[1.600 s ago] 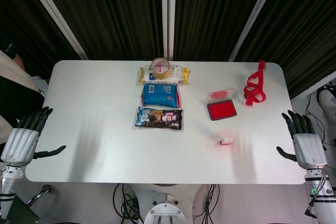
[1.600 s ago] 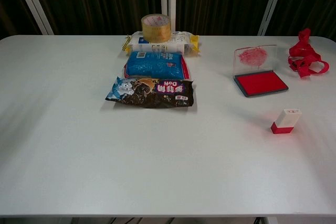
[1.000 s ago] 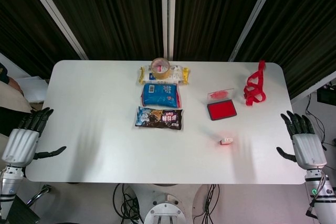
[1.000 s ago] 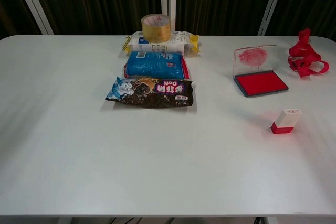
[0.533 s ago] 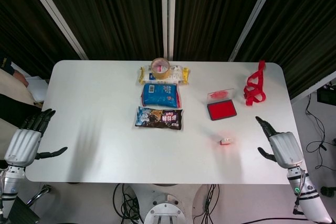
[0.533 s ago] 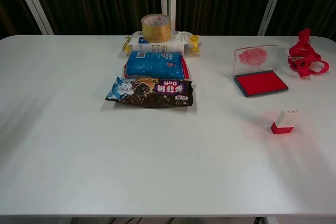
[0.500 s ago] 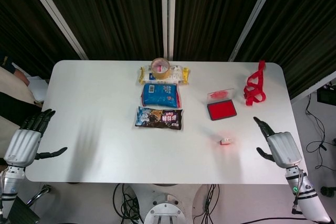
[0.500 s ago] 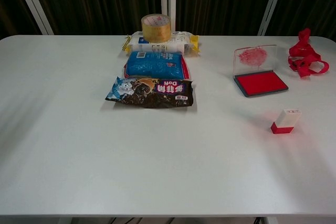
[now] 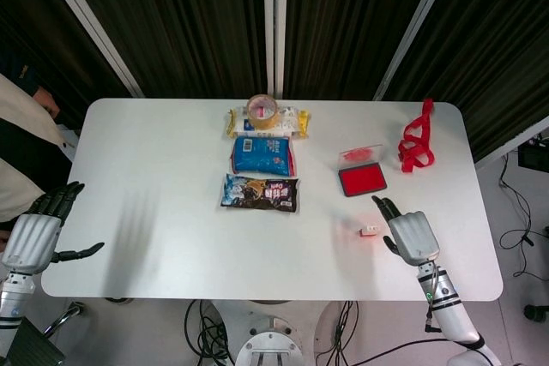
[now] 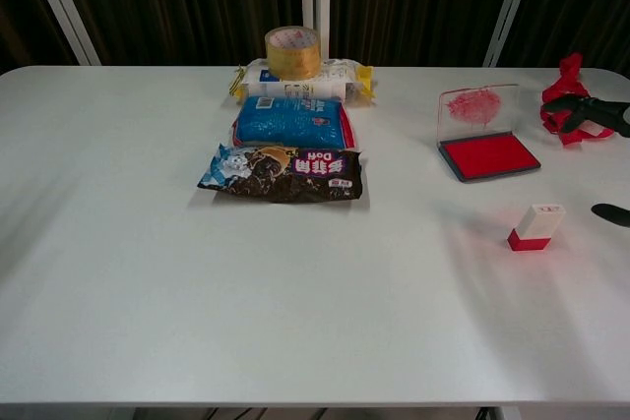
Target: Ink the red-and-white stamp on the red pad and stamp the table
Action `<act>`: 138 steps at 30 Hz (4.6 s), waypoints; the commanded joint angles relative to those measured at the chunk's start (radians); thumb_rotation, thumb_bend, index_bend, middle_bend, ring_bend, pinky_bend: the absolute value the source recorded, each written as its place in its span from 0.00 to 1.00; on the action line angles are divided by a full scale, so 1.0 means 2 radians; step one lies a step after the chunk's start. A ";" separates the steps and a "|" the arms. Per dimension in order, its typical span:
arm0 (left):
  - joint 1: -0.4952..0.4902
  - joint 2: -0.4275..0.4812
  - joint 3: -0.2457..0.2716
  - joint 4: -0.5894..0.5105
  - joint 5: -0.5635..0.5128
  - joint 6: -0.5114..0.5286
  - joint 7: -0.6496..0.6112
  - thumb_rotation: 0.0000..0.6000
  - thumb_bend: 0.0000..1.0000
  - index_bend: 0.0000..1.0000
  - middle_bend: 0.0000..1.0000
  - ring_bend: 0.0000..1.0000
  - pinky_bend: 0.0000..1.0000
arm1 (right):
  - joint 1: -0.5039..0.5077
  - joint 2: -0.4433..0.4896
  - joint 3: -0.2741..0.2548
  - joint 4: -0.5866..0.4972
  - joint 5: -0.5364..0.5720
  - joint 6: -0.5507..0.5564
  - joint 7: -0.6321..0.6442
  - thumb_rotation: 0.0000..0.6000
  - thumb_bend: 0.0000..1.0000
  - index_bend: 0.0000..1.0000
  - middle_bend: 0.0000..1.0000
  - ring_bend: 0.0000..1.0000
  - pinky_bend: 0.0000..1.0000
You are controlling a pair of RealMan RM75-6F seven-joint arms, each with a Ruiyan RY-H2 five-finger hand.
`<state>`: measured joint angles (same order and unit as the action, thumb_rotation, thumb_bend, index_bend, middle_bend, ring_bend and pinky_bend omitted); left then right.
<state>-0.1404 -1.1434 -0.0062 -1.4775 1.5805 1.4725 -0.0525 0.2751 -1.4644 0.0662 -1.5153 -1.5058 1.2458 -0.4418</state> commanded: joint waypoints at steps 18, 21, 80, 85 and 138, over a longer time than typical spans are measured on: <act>0.002 0.004 0.001 0.017 -0.002 0.001 -0.025 0.48 0.01 0.03 0.08 0.11 0.19 | 0.016 -0.067 0.003 0.041 0.057 -0.017 -0.056 1.00 0.20 0.40 0.42 0.85 1.00; 0.002 0.002 0.001 0.018 -0.002 0.000 -0.026 0.49 0.01 0.03 0.08 0.11 0.19 | 0.018 -0.070 0.004 0.047 0.063 -0.021 -0.053 1.00 0.20 0.41 0.42 0.85 1.00; 0.003 0.013 0.001 0.009 -0.007 -0.004 -0.026 0.54 0.02 0.03 0.08 0.11 0.19 | 0.078 -0.036 0.052 0.015 0.102 -0.057 -0.051 1.00 0.39 0.58 0.54 0.85 1.00; 0.002 0.013 0.001 0.008 -0.008 -0.006 -0.024 0.54 0.01 0.03 0.08 0.11 0.19 | 0.135 -0.022 0.092 0.034 0.168 -0.139 -0.071 1.00 0.43 0.59 0.54 0.87 1.00; -0.006 0.017 -0.003 0.000 -0.016 -0.018 -0.014 0.55 0.02 0.03 0.08 0.11 0.19 | 0.212 -0.058 0.076 0.158 0.189 -0.149 0.018 1.00 0.44 0.63 0.58 0.87 1.00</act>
<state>-0.1531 -1.1088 -0.0132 -1.4784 1.5479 1.4358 -0.0801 0.7221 -1.6372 0.2156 -1.1221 -1.1025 0.8962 -0.4101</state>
